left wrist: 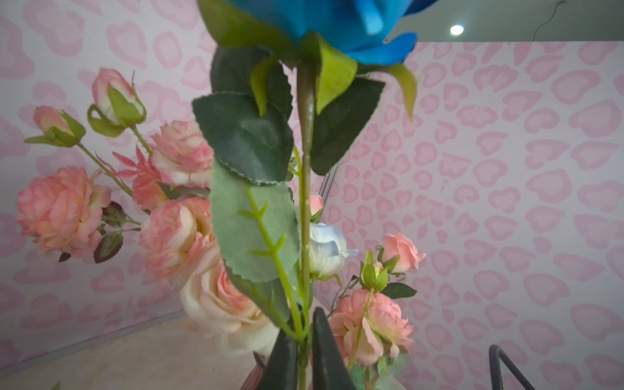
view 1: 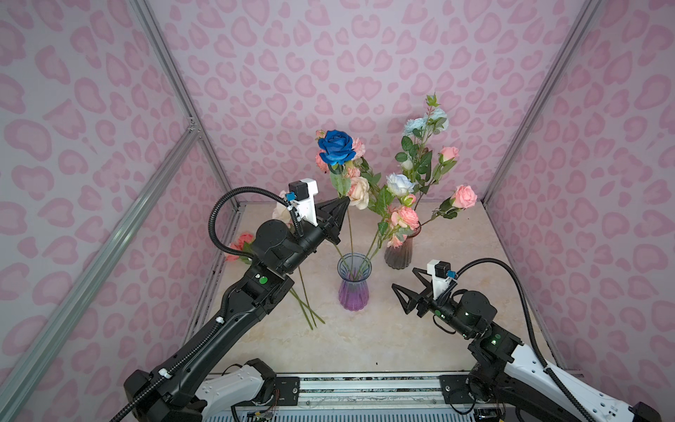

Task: Arrange flowers in a vase
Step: Place the flower in the vase.

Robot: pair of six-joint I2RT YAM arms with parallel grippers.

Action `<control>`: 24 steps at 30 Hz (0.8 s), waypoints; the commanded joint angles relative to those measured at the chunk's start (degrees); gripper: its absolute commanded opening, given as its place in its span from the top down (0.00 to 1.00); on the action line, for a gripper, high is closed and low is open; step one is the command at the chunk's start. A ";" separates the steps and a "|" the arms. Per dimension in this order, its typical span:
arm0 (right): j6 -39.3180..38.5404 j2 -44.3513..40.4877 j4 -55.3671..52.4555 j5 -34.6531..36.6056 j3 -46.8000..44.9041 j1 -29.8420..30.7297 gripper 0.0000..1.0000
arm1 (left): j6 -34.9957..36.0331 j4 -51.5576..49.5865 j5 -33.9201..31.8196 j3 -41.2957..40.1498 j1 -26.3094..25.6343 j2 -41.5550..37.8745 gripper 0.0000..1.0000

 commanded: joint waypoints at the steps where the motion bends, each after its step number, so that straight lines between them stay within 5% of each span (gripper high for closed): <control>1: -0.21 0.59 0.43 0.10 -0.49 0.08 0.01 | 1.12 -1.01 -0.17 -0.95 -0.60 -1.65 0.78; 4: 0.31 1.75 1.17 -0.41 -0.26 0.08 0.01 | 2.88 -3.79 1.34 0.93 -1.22 -1.22 0.57; 7: 0.65 2.30 1.74 -0.72 0.04 0.11 0.01 | 4.24 -7.64 1.43 3.07 -1.72 -0.39 0.53; 11: 0.87 2.05 1.32 -0.65 0.26 0.08 0.01 | 6.12 -12.38 0.32 4.04 -1.76 -1.16 0.34; 24: 1.31 1.77 1.92 0.02 -0.47 0.11 0.01 | 11.11 -28.35 -1.16 2.61 -3.12 -3.68 0.32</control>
